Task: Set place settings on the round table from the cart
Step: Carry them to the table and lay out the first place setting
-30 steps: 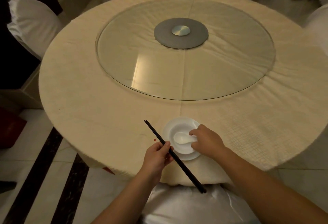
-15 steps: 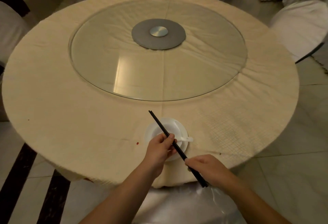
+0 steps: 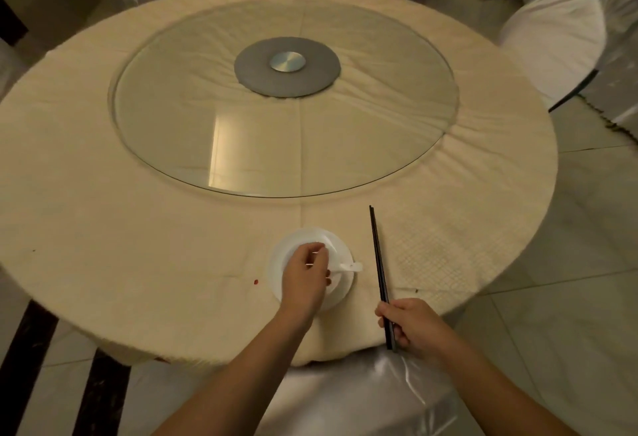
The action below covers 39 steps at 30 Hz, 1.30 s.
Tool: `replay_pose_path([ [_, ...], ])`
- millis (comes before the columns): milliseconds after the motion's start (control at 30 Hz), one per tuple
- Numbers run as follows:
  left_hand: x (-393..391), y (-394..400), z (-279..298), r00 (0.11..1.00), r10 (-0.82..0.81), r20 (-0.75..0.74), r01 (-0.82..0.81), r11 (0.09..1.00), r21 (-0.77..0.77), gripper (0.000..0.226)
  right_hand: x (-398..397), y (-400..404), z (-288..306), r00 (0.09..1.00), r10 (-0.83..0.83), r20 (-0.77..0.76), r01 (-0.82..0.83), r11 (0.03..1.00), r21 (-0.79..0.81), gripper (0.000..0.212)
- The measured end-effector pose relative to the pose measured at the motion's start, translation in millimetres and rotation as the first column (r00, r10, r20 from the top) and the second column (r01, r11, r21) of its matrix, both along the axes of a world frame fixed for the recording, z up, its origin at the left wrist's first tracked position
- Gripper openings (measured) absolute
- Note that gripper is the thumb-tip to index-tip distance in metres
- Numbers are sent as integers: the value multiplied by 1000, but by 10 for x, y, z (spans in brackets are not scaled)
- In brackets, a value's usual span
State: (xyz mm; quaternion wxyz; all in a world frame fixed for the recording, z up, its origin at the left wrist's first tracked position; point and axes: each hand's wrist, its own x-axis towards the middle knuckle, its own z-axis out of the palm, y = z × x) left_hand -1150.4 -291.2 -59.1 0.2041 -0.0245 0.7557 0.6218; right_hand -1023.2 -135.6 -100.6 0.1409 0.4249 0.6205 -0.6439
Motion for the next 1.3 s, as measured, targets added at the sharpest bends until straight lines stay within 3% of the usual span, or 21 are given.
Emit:
replay_pose_path([
  [133,-181,-494,-247,975,209,-78,-222,947,-231,17,-158,-119,-63,992,112,50,-114,992,43,24],
  [267,-313,-823,-466,972,232,27,-203,898,-391,42,-342,-255,-81,984,173,36,-174,984,34,26],
  [400,-296,-842,-549,968,219,121,-179,945,-274,45,-450,-329,-102,964,262,33,-264,962,66,33],
  [600,-264,-731,-592,979,144,141,-113,971,-211,40,-551,-360,-116,965,250,84,-256,964,78,33],
  [800,-254,-691,-623,979,145,144,-118,976,-184,18,-557,-363,-119,964,243,108,-253,964,88,28],
  [900,-253,-684,-625,977,147,154,-122,979,-163,9,-560,-397,-130,958,268,106,-281,948,147,28],
  [1100,-235,-701,-632,972,147,183,-121,982,-146,14,-510,-474,-183,931,350,100,-361,851,382,33],
  [1300,-201,-706,-638,972,123,201,-98,987,-129,14,-403,-515,-225,929,349,122,-368,843,393,21],
])
